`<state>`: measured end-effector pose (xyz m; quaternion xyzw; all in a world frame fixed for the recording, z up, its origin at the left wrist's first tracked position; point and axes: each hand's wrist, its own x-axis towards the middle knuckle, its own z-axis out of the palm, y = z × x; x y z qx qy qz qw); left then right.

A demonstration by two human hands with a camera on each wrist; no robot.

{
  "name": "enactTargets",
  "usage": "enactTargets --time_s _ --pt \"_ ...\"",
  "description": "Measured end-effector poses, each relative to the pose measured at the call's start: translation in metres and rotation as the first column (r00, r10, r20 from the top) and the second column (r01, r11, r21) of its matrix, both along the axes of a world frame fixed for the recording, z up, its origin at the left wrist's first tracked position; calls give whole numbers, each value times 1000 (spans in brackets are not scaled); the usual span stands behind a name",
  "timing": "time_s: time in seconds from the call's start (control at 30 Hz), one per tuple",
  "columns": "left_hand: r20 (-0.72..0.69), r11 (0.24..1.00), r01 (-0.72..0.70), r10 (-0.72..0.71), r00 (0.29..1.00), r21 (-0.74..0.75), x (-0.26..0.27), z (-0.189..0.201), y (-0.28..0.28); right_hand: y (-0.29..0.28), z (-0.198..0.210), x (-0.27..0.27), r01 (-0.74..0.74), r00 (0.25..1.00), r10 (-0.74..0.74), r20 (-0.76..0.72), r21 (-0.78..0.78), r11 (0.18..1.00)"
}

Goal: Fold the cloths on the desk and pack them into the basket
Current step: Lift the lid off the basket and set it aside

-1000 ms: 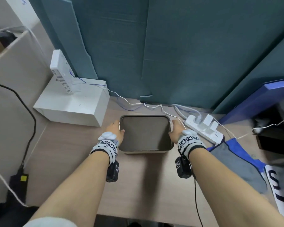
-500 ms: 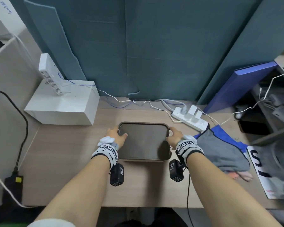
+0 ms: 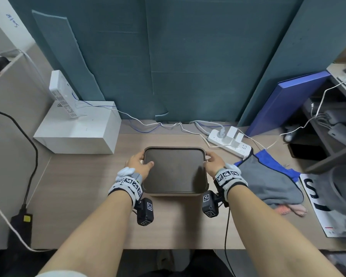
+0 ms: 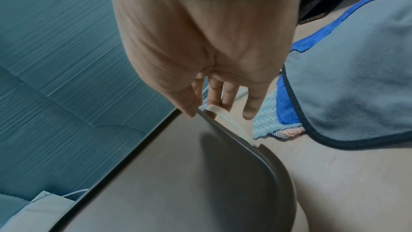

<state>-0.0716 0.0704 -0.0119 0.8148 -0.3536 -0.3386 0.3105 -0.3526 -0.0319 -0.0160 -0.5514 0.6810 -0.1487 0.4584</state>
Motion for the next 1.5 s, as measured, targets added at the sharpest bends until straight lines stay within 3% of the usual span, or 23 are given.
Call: enactTargets --time_s 0.4,0.53,0.7,1.0,1.23,1.5 --pt "-71 1000 -20 18 997 -22 1 -7 3 -10 -29 -5 53 998 -52 -21 85 995" --pt "-70 999 -24 22 997 -32 3 -16 2 -32 -90 -21 47 997 -42 -64 79 996" --pt "-56 996 -47 43 997 -71 2 -21 4 -12 -51 -11 40 997 -37 -72 30 999" --pt "-35 998 -10 8 999 -69 -7 -14 11 -47 -105 -31 -39 944 38 -328 6 999" --pt "11 996 -19 20 1000 -81 2 9 -2 -35 -72 -23 -111 942 115 -315 31 993" --pt "-177 967 -95 53 983 -236 6 52 -21 -27 29 -9 -110 964 76 -255 -123 986"
